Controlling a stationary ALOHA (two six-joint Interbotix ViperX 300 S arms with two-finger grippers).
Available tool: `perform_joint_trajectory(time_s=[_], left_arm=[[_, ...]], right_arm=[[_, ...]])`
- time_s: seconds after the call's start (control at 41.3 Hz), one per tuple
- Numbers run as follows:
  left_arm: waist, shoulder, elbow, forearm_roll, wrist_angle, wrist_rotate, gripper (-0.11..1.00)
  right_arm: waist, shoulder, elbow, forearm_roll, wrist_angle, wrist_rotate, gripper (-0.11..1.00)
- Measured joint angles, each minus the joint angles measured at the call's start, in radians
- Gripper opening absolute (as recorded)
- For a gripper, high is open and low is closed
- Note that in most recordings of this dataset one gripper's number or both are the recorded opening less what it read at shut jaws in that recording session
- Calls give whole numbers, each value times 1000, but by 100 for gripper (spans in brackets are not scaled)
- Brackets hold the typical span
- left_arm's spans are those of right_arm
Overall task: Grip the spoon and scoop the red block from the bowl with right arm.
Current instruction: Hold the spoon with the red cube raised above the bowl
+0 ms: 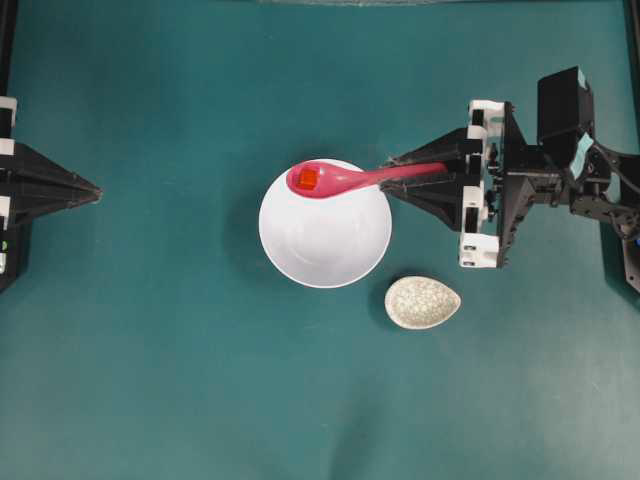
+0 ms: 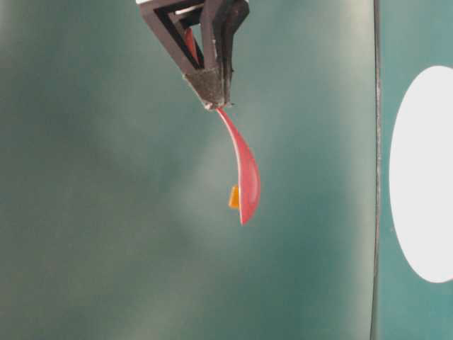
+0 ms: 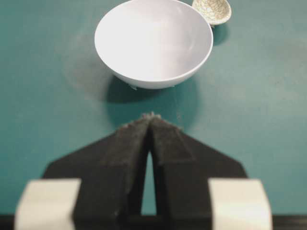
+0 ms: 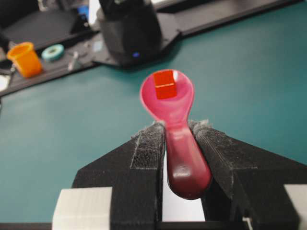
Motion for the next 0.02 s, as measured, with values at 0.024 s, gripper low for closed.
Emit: perform_joint_trajectory(time_s=[0.024], left_arm=[[0,0,0,0,0,0,0]], right_arm=[[0,0,0,0,0,0,25]])
